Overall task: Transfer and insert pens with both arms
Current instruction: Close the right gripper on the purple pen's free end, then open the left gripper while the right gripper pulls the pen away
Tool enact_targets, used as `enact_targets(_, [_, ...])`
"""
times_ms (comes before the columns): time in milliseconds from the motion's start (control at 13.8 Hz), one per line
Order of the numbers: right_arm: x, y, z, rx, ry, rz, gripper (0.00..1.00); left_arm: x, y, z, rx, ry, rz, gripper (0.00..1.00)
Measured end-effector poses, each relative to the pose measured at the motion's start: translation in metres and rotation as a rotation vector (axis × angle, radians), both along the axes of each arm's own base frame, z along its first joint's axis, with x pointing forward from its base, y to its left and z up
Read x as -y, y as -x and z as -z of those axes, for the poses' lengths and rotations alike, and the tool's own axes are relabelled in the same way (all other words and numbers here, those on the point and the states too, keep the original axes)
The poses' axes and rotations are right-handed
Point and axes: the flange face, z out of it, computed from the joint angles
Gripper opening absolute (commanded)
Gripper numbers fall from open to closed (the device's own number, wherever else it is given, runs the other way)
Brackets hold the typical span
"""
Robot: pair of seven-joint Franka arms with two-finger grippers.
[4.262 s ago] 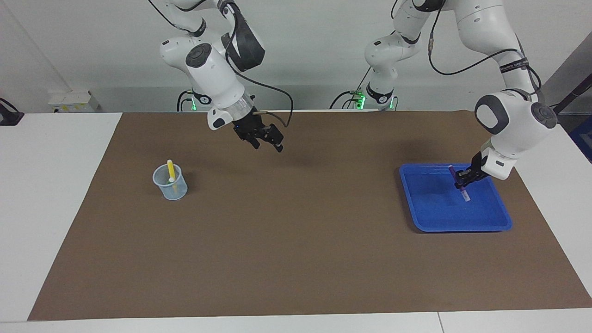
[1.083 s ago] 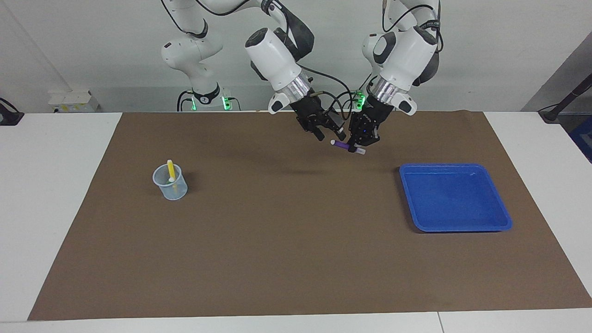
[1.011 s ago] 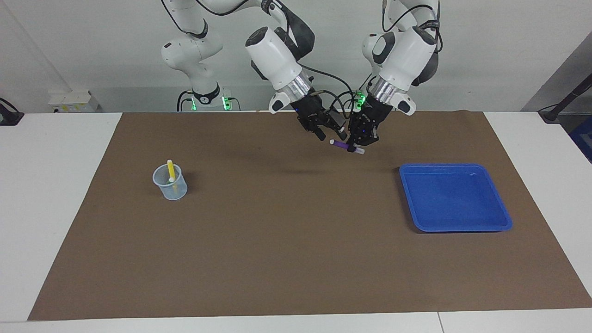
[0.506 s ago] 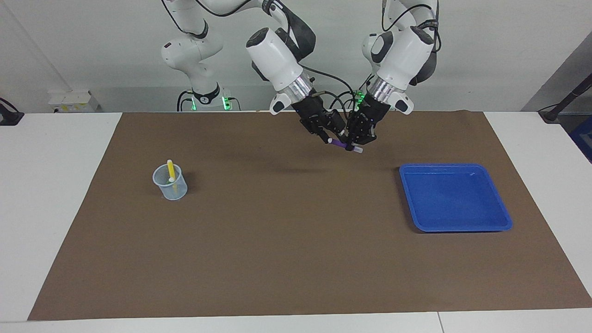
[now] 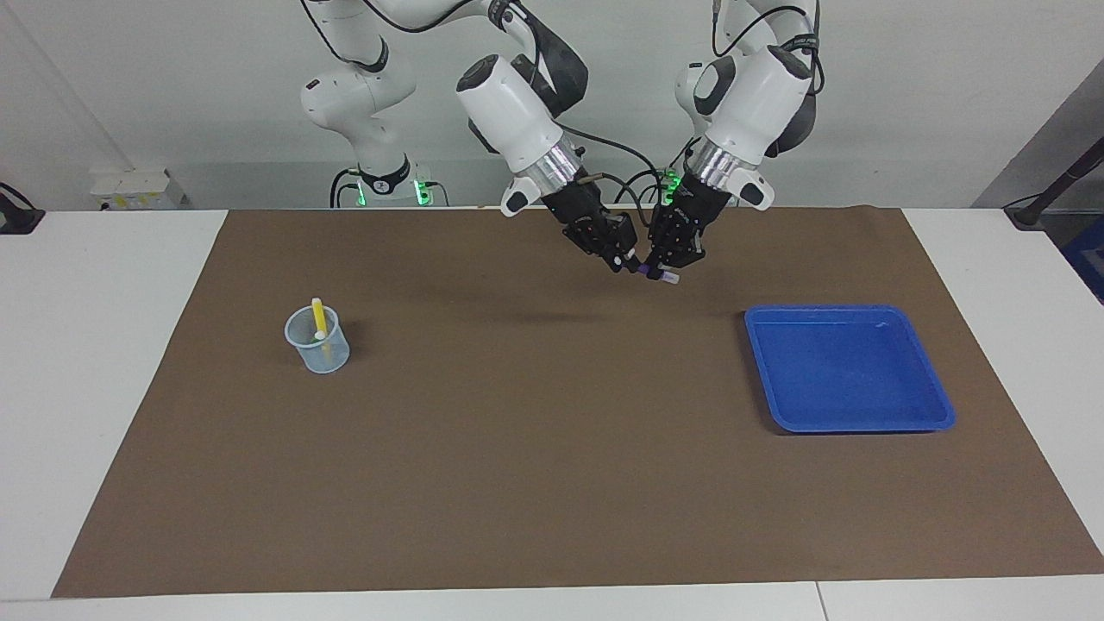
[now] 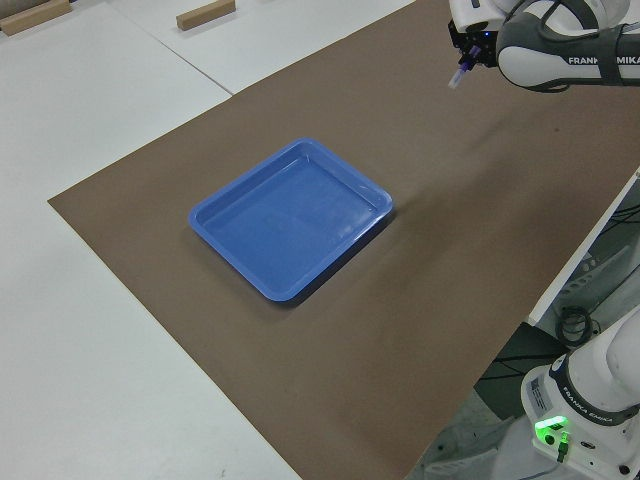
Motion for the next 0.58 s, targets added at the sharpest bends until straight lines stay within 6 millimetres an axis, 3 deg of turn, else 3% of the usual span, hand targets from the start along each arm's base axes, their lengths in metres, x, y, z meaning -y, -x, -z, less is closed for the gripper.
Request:
enact_targets(72, [0.0001,0.0003,0.0013,-0.003,0.001,0.0,0.0,-0.0025,-0.0009,-0.0017,0.004,0.002,-0.006,0.0])
enact_targets(578, [0.0009,0.0,0.002,-0.015,-0.013,0.011,0.0,-0.0043,-0.0011,-0.0031,0.007,0.004,-0.009,0.0])
